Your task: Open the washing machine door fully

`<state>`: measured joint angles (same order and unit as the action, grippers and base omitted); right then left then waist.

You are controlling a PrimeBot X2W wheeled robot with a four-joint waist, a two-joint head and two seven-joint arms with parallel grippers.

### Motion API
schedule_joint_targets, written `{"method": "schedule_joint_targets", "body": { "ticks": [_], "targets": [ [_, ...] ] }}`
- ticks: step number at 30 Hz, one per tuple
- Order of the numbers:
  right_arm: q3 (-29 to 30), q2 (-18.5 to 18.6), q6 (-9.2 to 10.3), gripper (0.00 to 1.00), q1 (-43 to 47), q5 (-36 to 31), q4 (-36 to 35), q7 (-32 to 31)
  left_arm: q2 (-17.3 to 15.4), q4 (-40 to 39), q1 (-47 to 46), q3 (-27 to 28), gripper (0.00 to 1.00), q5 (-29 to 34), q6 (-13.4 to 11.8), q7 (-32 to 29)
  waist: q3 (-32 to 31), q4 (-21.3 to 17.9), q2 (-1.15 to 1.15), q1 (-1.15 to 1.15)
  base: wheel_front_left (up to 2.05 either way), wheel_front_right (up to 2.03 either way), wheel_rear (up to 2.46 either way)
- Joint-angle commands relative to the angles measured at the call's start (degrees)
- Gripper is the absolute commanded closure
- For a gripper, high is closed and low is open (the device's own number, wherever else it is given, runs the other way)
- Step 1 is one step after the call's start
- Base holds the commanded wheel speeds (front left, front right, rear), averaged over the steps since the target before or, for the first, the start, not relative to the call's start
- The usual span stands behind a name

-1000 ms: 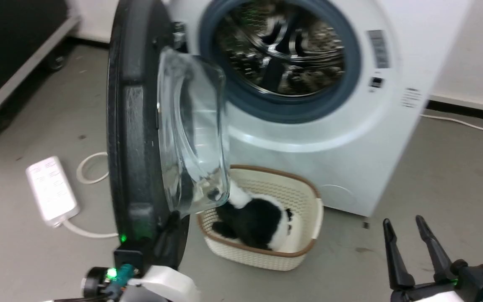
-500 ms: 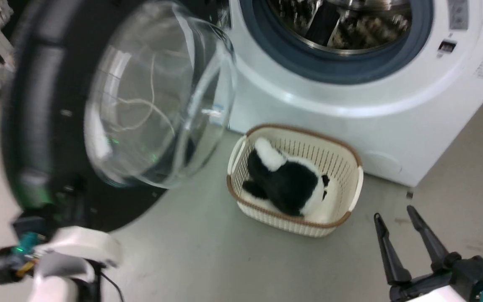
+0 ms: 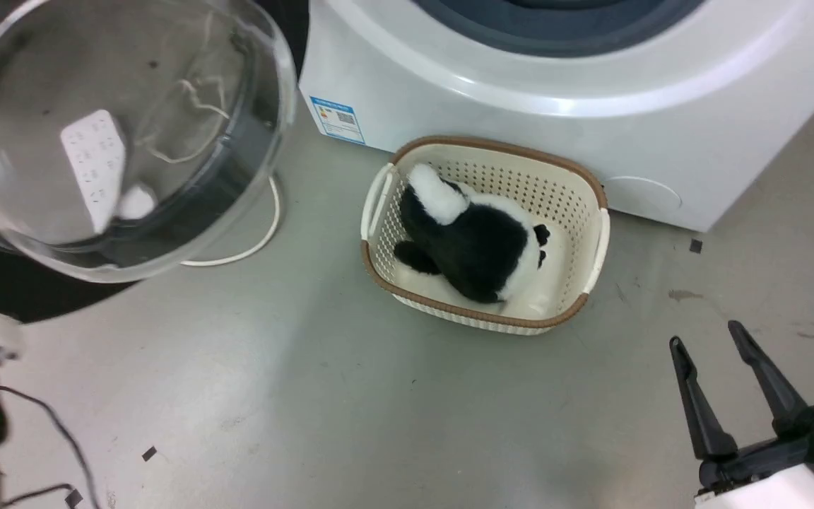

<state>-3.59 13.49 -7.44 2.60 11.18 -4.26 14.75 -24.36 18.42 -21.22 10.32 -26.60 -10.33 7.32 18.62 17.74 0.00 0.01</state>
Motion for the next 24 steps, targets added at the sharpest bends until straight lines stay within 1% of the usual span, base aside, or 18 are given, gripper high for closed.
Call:
{"method": "schedule_joint_targets", "body": {
  "ticks": [1, 4, 7, 12, 15, 16, 17, 18, 19, 22, 23, 24],
  "targets": [
    [0.2, 0.5, -0.05, 0.00, -1.2, 0.4, -0.4, 0.2, -1.2, 1.6, -1.6, 1.3, 1.00, -0.7, 0.2, 0.9, 0.5, -0.6, 0.00, -0.01, 0.00, 0.00, 0.00],
    [0.5, 0.9, -0.05, 0.00, -1.4, 0.7, -0.4, 0.2, -2.5, 4.1, -2.9, 2.6, 1.00, -1.3, 0.6, 2.1, 0.6, -0.9, 0.00, -0.01, 0.00, 0.00, 0.00],
    [0.7, 0.5, -0.05, 0.00, -1.5, 0.8, 0.1, 0.2, -3.2, 5.2, -3.2, 2.3, 1.00, -1.0, 1.4, 3.3, -0.3, -1.2, 0.00, -0.01, 0.00, 0.00, 0.00],
    [1.2, -0.6, -0.05, 0.00, -1.8, -0.1, 0.9, 0.2, -1.9, 4.3, -2.7, 1.3, 1.00, -1.7, 3.4, 4.9, -3.2, -1.6, 0.00, -0.01, 0.00, 0.00, 0.00],
    [2.8, -2.1, -0.05, 0.00, -2.2, -0.5, 1.0, 0.2, -1.4, 1.6, -1.7, -0.2, 1.00, -1.1, 4.8, 5.5, -5.8, -2.2, 0.00, -0.01, 0.00, 0.00, 0.00],
    [2.8, -2.1, -0.05, 0.00, -2.2, -0.5, 1.0, 0.2, -1.4, 1.6, -1.7, -0.2, 1.00, -1.1, 4.8, 5.5, -5.8, -2.2, 0.00, -0.01, 0.00, 0.00, 0.00],
    [4.2, -3.5, -0.05, 0.00, -2.5, -1.1, 1.2, 0.2, -0.6, -2.1, -0.2, -2.5, 1.00, -0.1, 6.0, 5.7, -8.8, -3.2, 0.00, -0.01, 0.00, 0.00, 0.00],
    [5.2, -4.4, -0.05, 0.00, -2.5, -1.6, 1.2, 0.2, 0.4, -4.8, 1.1, -4.1, 1.00, 0.6, 6.1, 5.7, -10.7, -3.9, 0.00, -0.01, 0.00, 0.00, 0.00],
    [5.2, -4.4, -0.05, 0.00, -2.5, -1.6, 1.2, 0.2, 0.4, -4.8, 1.1, -4.1, 1.00, 0.6, 6.1, 5.7, -10.7, -3.9, 0.00, -0.01, 0.00, 0.00, 0.00],
    [6.3, -5.5, -0.05, 0.00, -2.5, -2.1, 1.4, 0.2, 2.6, -9.5, 3.2, -7.4, 1.00, 2.2, 5.9, 5.4, -13.6, -5.4, 0.00, -0.01, 0.00, 0.00, 0.00],
    [6.5, -6.2, -0.05, 0.00, -2.3, -2.4, 1.6, 0.2, 4.1, -12.3, 4.7, -9.7, 1.00, 3.1, 5.6, 5.0, -15.2, -6.5, 0.00, -0.01, 0.00, 0.00, 0.00],
    [6.5, -6.2, -0.05, 0.00, -2.3, -2.4, 1.6, 0.2, 4.1, -12.3, 4.7, -9.7, 1.00, 3.1, 5.6, 5.0, -15.2, -6.5, 0.00, -0.01, 0.00, 0.00, 0.00]
  ]
}}
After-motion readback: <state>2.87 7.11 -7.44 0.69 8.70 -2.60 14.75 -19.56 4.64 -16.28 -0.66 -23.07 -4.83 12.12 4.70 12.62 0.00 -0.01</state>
